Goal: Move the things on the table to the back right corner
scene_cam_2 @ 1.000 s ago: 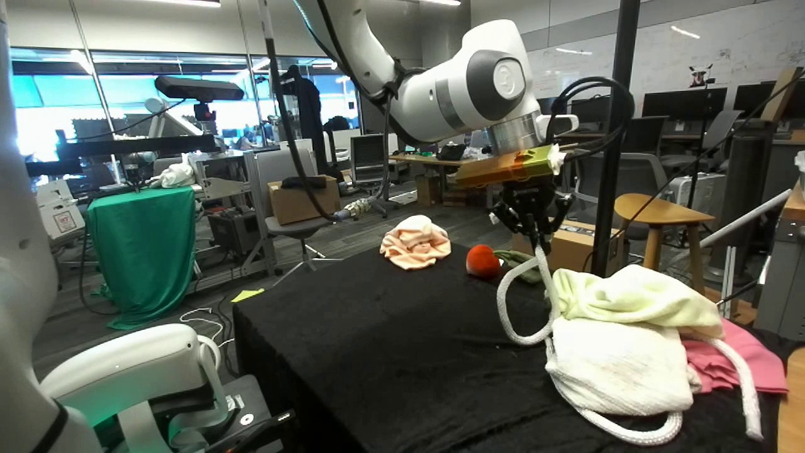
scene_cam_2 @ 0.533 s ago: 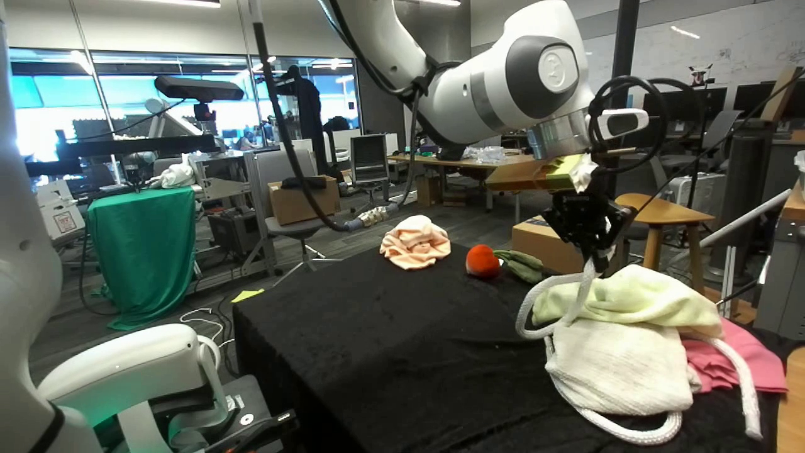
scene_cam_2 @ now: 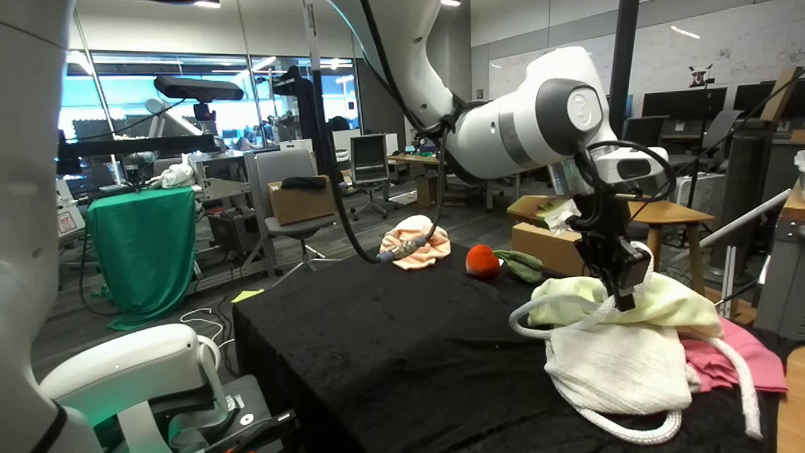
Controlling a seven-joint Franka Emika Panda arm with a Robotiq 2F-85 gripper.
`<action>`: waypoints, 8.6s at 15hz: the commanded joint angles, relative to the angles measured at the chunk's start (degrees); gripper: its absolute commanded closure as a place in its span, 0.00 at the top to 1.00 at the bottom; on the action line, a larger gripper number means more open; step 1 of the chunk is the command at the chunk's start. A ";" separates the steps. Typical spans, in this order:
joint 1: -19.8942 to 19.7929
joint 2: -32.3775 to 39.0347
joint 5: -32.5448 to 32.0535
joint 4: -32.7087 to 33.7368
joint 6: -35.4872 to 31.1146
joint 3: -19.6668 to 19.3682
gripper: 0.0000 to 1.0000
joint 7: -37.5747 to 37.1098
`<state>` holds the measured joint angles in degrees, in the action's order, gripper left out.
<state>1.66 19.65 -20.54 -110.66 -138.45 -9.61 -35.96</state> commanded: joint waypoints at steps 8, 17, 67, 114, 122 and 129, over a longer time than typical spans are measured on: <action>4.49 2.53 -2.97 2.90 5.97 -1.35 0.97 -9.17; 9.50 -6.09 -9.73 -2.20 9.60 2.06 1.00 -10.31; 14.43 31.09 8.81 46.36 25.97 14.60 1.00 30.15; 5.27 1.42 -4.79 -1.89 2.06 0.09 0.08 -2.91; 5.72 1.56 -4.88 -2.03 2.13 -0.17 0.44 -4.91; 6.75 -2.24 -7.90 -3.78 2.42 -0.56 0.98 -7.14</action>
<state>7.22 20.78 -25.34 -112.30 -135.32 -9.49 -40.50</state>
